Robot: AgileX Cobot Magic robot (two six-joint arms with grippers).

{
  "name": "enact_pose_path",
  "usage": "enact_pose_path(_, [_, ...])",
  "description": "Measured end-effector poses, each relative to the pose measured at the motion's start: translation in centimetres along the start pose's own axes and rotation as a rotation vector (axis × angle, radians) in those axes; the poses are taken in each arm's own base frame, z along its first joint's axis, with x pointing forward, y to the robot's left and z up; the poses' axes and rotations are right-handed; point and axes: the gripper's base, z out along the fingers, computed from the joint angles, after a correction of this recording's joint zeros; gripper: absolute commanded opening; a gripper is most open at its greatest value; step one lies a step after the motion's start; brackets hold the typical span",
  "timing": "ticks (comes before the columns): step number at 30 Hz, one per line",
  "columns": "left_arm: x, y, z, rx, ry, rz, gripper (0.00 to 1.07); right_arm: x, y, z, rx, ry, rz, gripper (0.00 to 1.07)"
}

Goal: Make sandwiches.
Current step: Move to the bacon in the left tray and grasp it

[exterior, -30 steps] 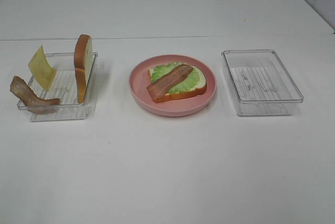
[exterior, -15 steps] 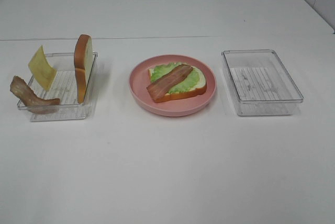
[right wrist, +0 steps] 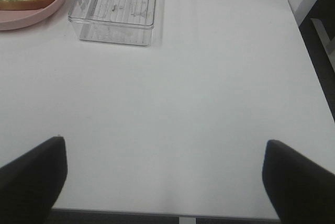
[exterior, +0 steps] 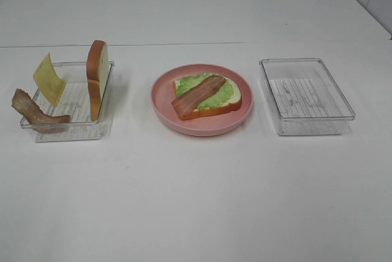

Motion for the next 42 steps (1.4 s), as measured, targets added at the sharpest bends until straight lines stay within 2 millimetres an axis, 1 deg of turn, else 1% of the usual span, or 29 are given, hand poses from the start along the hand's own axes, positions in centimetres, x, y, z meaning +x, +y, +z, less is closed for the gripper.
enact_pose_path(42, [0.0,0.0,0.0,0.0,0.0,0.0,0.91,0.0,0.0,0.0,0.0,0.0,0.0,0.99])
